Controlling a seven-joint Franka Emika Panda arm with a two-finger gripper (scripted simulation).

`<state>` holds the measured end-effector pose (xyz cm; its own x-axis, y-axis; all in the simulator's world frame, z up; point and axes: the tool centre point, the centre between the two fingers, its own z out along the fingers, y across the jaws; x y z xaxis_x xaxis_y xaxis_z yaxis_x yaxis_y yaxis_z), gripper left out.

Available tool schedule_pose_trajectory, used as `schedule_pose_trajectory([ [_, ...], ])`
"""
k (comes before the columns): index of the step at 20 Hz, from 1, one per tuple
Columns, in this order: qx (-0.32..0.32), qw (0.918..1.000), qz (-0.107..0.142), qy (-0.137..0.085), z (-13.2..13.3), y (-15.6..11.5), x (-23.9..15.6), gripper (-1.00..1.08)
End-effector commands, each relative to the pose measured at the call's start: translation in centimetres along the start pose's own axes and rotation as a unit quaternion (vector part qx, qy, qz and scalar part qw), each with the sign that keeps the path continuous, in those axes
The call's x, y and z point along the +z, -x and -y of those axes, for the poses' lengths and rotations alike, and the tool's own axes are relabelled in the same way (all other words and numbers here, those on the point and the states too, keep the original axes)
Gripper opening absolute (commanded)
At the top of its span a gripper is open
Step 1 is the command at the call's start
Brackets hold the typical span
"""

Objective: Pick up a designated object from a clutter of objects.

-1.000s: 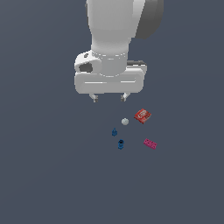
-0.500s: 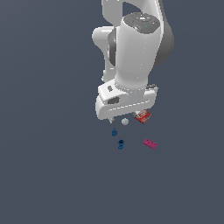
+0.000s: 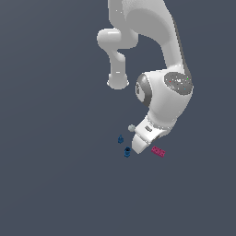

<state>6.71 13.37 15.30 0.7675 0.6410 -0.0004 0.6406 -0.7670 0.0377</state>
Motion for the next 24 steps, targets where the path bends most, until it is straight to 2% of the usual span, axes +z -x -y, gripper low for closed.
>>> schedule_pose_trajectory([
  [1, -0.042, 0.9991, 0.000, -0.004, 1.7, -1.2, 2.4, 1.00],
  [11, -0.138, 0.9903, -0.003, -0.017, 6.5, -3.5, 8.1, 1.00],
  [24, -0.149, 0.9887, -0.003, -0.019, 7.1, -3.6, 10.4, 1.00],
])
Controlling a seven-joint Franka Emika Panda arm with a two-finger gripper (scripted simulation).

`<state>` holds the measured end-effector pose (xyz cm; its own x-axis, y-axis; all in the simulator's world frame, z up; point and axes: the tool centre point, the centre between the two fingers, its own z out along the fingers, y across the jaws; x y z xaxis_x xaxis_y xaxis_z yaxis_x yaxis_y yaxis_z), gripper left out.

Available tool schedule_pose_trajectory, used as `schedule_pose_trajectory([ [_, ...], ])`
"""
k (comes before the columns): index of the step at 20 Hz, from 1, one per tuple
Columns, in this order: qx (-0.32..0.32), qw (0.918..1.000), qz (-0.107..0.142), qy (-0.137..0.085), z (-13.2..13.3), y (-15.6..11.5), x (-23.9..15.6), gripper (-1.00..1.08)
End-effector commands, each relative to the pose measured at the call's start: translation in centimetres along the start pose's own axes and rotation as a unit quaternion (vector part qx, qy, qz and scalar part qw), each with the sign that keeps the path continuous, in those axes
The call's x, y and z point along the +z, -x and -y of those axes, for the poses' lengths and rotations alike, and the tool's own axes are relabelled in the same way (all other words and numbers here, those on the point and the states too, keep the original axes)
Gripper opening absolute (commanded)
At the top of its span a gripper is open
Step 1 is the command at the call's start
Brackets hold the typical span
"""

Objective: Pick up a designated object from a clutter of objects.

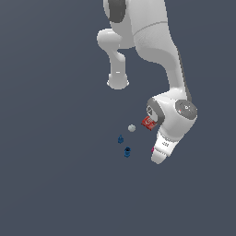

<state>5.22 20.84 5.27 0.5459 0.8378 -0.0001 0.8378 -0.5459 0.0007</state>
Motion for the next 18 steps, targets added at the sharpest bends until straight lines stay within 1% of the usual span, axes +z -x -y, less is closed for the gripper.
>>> schedule_pose_trajectory([
  [1, 0.000, 1.0000, 0.000, 0.000, 0.1, 0.1, 1.1, 1.00],
  [6, -0.002, 1.0000, 0.000, 0.000, 0.1, 0.0, 3.4, 1.00],
  [11, -0.002, 1.0000, 0.000, 0.000, 0.1, 0.0, 4.1, 1.00],
  [12, -0.002, 1.0000, 0.000, 0.000, 0.1, 0.0, 4.1, -1.00],
  [18, -0.002, 1.0000, 0.000, 0.000, 0.1, 0.0, 4.1, -1.00],
])
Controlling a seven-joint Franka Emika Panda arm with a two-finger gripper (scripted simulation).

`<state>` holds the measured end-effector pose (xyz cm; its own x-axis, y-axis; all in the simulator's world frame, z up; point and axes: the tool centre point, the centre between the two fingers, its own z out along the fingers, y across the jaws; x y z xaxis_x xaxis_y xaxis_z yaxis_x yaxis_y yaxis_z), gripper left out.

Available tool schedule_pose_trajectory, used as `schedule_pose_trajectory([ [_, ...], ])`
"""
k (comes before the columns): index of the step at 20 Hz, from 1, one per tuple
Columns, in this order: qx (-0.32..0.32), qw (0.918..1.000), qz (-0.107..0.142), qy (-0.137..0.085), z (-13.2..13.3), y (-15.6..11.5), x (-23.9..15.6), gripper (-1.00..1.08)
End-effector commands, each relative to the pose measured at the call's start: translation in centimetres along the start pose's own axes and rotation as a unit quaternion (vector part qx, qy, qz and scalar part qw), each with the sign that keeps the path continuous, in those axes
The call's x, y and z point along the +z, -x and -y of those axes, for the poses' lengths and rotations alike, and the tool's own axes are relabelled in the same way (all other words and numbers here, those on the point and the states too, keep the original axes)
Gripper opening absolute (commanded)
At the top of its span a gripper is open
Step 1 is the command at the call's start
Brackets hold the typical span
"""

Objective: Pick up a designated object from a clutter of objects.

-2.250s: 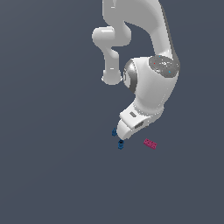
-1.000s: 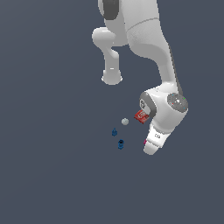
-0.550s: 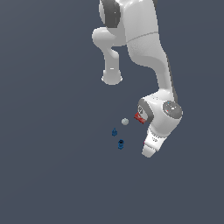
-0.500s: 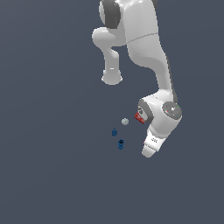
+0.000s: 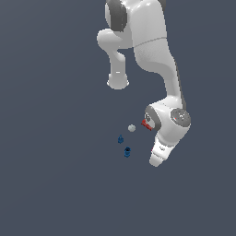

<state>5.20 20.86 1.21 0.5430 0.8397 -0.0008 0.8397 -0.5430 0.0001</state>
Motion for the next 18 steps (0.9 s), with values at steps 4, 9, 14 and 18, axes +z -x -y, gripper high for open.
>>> schedule_pose_trajectory([
  [4, 0.000, 1.0000, 0.000, 0.000, 0.0, 0.0, 0.0, -1.00],
  [9, 0.000, 1.0000, 0.000, 0.000, -0.5, 0.6, -0.6, -1.00],
  [14, 0.000, 1.0000, 0.000, 0.000, -1.9, 2.4, -2.3, -1.00],
  [18, 0.000, 1.0000, 0.000, 0.000, -3.8, 4.7, -4.5, -1.00],
])
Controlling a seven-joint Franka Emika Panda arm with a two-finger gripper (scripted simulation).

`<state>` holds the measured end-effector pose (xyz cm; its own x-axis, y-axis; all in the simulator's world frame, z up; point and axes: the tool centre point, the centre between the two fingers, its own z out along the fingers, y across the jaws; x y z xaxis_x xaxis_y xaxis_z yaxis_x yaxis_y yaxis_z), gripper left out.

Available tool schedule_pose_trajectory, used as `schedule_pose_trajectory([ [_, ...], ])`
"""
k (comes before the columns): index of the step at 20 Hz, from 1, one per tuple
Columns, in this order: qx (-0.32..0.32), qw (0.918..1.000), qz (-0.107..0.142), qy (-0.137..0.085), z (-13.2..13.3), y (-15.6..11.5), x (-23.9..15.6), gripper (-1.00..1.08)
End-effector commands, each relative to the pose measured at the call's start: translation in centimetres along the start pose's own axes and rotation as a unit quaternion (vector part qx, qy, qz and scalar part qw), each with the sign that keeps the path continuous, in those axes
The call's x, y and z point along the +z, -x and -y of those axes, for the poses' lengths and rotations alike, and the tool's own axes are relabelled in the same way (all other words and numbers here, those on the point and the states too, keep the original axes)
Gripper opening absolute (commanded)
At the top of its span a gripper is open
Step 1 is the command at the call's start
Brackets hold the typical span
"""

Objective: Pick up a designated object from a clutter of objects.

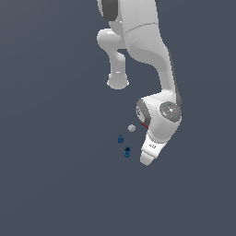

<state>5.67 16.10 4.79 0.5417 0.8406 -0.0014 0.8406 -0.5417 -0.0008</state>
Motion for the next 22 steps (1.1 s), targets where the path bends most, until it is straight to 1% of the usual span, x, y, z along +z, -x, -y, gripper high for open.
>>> schedule_pose_trajectory([
  [1, 0.001, 1.0000, 0.000, 0.001, -1.4, 1.6, -1.6, -1.00],
  [22, 0.000, 1.0000, -0.002, 0.000, -15.3, 18.3, -18.1, -1.00],
])
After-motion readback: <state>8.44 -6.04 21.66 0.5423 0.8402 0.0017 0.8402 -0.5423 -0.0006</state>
